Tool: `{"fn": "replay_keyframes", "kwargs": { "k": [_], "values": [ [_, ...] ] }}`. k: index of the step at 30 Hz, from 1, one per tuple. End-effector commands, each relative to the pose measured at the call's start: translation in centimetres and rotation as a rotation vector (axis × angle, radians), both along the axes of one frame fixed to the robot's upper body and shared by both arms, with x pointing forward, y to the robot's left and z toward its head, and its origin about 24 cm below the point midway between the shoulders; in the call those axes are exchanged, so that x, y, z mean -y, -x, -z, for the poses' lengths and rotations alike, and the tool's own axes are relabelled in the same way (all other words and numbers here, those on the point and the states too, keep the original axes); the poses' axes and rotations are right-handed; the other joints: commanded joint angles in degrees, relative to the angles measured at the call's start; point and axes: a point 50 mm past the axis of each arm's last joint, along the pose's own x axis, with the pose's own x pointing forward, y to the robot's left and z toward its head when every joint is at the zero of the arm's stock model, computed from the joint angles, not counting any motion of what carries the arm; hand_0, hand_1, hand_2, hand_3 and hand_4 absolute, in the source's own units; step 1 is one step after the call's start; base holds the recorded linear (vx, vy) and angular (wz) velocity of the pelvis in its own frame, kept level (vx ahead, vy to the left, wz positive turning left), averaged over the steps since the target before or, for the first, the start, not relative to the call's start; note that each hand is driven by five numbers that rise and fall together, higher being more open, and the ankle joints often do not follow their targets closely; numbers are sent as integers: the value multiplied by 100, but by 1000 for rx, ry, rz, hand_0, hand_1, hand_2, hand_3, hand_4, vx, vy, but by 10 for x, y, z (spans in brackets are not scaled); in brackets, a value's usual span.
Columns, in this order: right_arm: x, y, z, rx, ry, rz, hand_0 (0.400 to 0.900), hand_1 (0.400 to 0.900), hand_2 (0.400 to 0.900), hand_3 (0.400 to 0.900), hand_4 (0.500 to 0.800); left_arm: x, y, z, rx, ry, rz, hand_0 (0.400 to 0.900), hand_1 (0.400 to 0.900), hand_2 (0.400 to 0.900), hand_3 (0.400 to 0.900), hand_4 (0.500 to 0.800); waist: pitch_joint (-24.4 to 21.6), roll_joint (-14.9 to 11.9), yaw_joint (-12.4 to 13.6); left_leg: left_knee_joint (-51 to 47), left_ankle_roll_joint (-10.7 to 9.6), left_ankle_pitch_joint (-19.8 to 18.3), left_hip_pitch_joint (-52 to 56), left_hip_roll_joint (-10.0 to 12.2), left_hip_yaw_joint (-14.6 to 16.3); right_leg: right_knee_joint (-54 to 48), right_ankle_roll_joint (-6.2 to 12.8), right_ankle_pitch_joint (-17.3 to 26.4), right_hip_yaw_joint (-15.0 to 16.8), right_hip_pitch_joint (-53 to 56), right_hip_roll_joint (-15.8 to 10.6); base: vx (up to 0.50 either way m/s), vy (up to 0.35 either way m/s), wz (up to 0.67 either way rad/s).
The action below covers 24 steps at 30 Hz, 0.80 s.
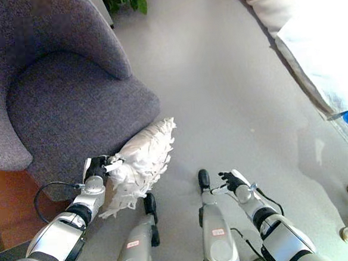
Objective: Pick up the pillow and put it on the sofa.
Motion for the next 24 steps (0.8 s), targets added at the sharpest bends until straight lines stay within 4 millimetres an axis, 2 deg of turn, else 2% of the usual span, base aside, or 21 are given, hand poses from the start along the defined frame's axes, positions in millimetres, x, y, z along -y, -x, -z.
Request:
{"fn": "replay_keyframes", "kwargs": {
  "k": [1, 2, 4, 5, 6, 10, 12, 13, 19, 22, 24],
  "values": [
    [25, 31, 18, -99, 20, 68, 900, 900, 900, 900, 800, -18, -9, -29, 193, -44, 7, 400, 400, 400, 400, 500, -717, 231, 152, 245, 391, -172, -209, -399, -54, 459, 15, -949, -327, 504, 118, 139, 31, 8],
    [26, 35, 21, -111, 20, 71, 900, 900, 900, 900, 800, -17, -7, -28, 192, -47, 10, 400, 400, 400, 400, 500, -761, 241, 158, 217, 390, -171, -155, -401, -59, 434, 18, -957, -341, 568, 118, 150, 32, 7],
    [34, 59, 33, -180, 20, 96, 900, 900, 900, 900, 800, -16, 0, -22, 185, -43, 25, 400, 400, 400, 400, 500, -1050, 288, 205, 131, 392, -201, 75, -398, -70, 374, 32, -1008, -404, 807, 112, 183, 33, 6],
    [35, 62, 34, -187, 21, 98, 900, 900, 900, 900, 800, -16, 0, -21, 183, -43, 27, 400, 400, 400, 400, 500, -1077, 294, 208, 121, 394, -205, 107, -399, -72, 369, 32, -1015, -409, 837, 112, 193, 40, 5],
    [38, 74, 40, -217, 24, 107, 900, 900, 900, 900, 800, -16, 3, -20, 182, -45, 41, 400, 400, 400, 400, 500, -1198, 316, 226, 93, 400, -223, 197, -397, -75, 363, 38, -1047, -432, 931, 108, 149, 33, 6],
    [45, 99, 50, -281, 25, 140, 900, 900, 900, 900, 800, -16, 4, -26, 193, -82, 92, 400, 400, 400, 400, 500, -1488, 379, 276, -19, 423, -260, 432, -394, -103, 357, 42, -1141, -482, 1154, 108, 138, 24, 7],
    [50, 112, 54, -321, 28, 156, 900, 900, 900, 900, 800, -22, -2, -41, 213, -127, 135, 400, 400, 400, 400, 500, -1694, 413, 307, -71, 434, -283, 558, -395, -114, 343, 56, -1186, -525, 1279, 94, 121, 14, 7],
    [51, 114, 55, -326, 29, 157, 900, 900, 900, 900, 800, -23, -3, -43, 215, -131, 139, 400, 400, 400, 400, 500, -1716, 414, 308, -76, 436, -286, 574, -396, -117, 341, 57, -1191, -529, 1294, 93, 109, 10, 7],
    [56, 133, 60, -391, 38, 160, 900, 900, 900, 900, 800, -39, -17, -89, 288, -201, 173, 400, 400, 400, 400, 500, -2027, 452, 374, -65, 474, -375, 779, -401, -150, 321, 70, -1262, -617, 1537, 64, 107, -6, 9],
    [56, 137, 62, -403, 32, 159, 900, 900, 900, 900, 800, -55, -27, -131, 358, -216, 158, 400, 400, 400, 400, 500, -2174, 473, 406, -124, 483, -404, 910, -402, -198, 274, 88, -1287, -660, 1675, 61, 103, -20, 11],
    [56, 139, 62, -407, 31, 155, 900, 900, 900, 900, 800, -61, -30, -151, 391, -226, 151, 400, 400, 400, 400, 500, -2236, 487, 405, -156, 485, -411, 956, -397, -203, 245, 96, -1295, -664, 1725, 63, 75, -18, 7]
  ]
}}
